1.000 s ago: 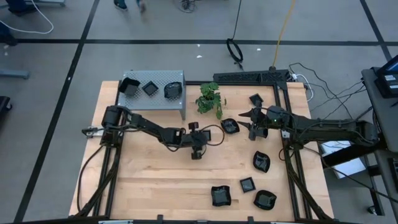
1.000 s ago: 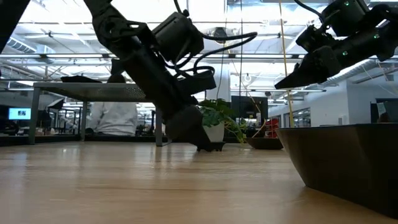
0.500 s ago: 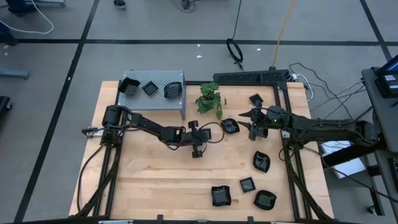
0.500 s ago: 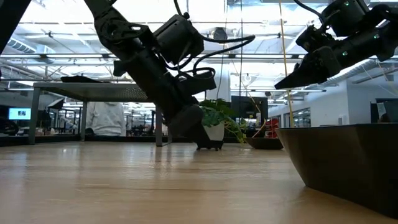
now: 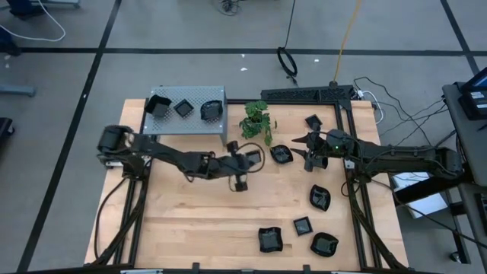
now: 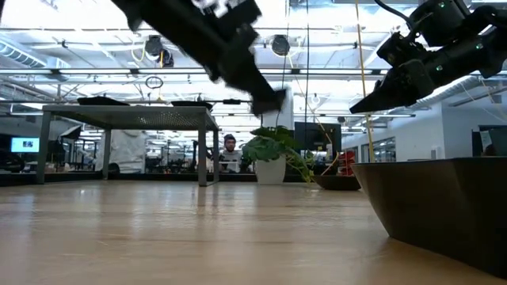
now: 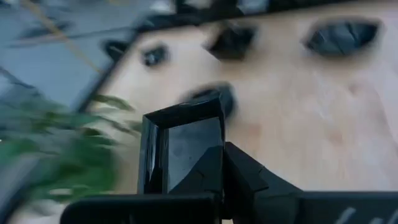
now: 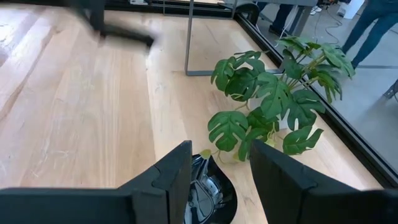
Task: Pick & Place Mini shaped plates
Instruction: Stack the square plate on top of the square plate on the shelf
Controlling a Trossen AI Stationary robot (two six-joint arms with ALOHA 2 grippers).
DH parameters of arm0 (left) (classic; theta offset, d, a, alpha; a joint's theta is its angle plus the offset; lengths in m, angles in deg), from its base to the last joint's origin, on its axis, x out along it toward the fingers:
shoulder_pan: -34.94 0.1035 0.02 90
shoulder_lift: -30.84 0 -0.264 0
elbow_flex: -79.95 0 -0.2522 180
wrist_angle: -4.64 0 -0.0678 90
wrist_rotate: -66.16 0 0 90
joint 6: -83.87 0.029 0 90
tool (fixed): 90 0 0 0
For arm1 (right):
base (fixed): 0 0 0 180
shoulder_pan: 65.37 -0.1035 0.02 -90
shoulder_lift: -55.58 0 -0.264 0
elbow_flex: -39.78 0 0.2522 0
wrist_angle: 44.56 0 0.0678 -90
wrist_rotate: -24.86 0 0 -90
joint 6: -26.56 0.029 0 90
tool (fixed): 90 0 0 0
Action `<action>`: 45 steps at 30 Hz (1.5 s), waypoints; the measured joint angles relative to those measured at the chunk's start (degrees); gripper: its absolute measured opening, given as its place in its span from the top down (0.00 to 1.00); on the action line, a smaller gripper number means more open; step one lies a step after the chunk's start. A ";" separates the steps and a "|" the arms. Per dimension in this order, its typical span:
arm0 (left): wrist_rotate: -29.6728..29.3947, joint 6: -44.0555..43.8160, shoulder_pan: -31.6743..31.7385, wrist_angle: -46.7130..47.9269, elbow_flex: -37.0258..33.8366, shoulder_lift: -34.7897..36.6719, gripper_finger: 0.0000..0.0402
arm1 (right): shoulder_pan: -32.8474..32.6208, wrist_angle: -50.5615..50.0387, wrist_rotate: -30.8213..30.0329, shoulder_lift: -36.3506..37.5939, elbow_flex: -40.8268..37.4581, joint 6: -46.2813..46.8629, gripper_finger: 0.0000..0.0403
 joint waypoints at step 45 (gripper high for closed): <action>-14.23 -4.71 30.46 55.21 0.03 24.09 0.98 | -0.02 1.31 -0.04 0.00 0.00 -2.49 0.62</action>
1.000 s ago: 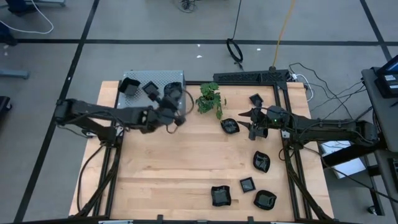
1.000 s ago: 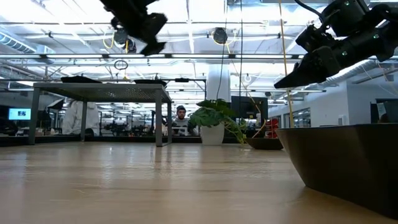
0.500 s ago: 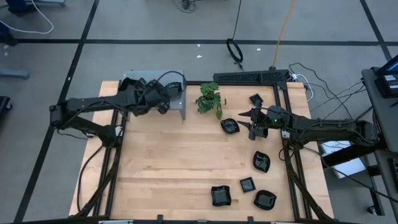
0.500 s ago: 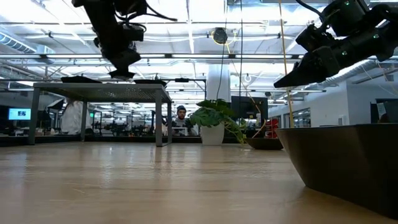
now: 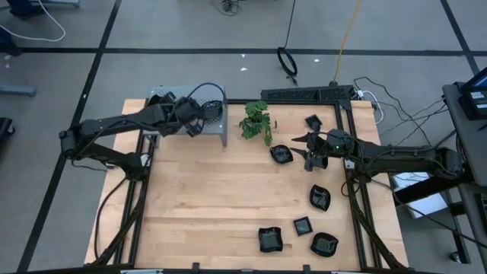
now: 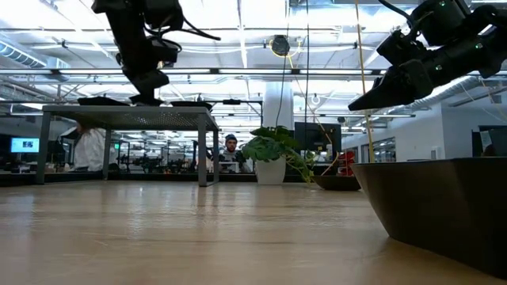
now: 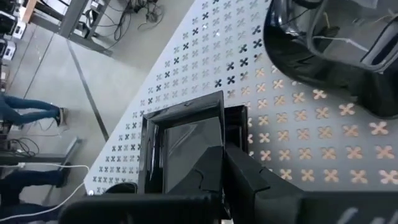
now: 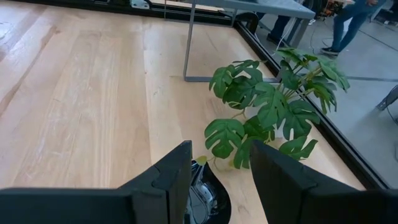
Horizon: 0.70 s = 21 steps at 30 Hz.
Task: Pick & Place Mini shaped plates
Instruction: Stack the square plate on top of the square plate on the shelf
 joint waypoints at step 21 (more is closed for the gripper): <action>1.62 1.10 2.04 -0.02 0.00 0.00 0.89 | 0.02 0.00 0.00 0.00 0.00 0.12 0.62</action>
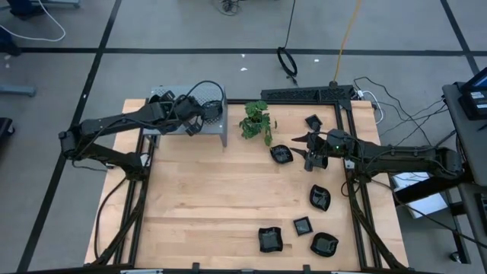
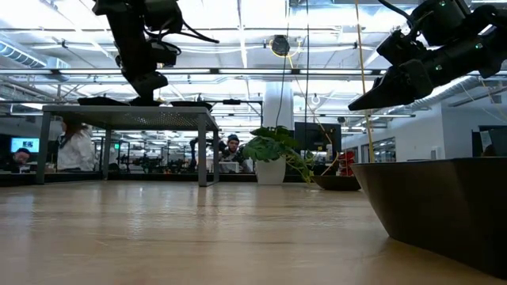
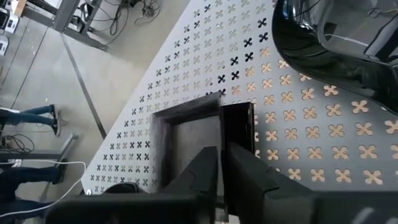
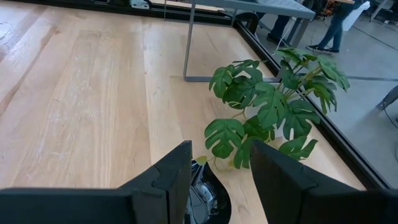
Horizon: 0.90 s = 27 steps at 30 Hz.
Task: Pick & Place Mini shaped plates
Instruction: Stack the square plate on top of the square plate on the shelf
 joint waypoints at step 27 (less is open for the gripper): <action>-11.18 3.95 -6.93 -1.40 0.00 0.09 0.63 | -0.02 -0.01 0.01 0.00 0.00 -0.37 0.62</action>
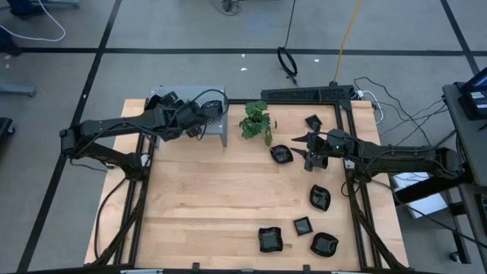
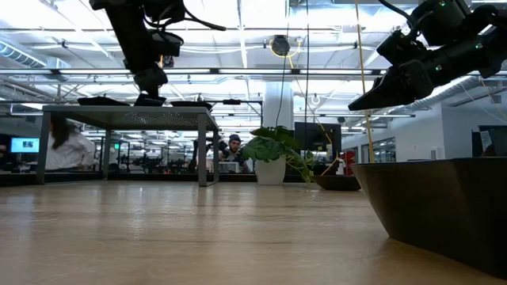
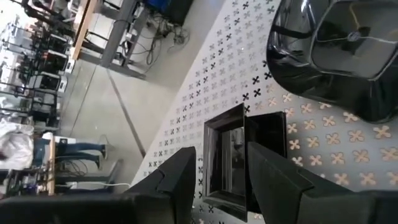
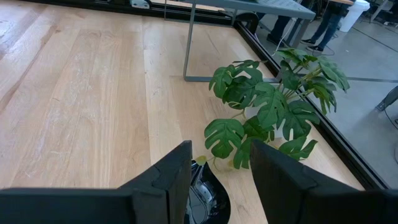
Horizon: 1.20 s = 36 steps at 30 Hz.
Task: Pick & Place Mini shaped plates
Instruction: Stack the square plate on top of the square plate on the shelf, then move the leaf-shaped plate to the center of the table
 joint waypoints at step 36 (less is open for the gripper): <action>32.28 -20.91 -9.33 -24.87 0.04 10.36 0.63 | -5.73 -17.14 0.42 -2.94 6.21 0.51 0.62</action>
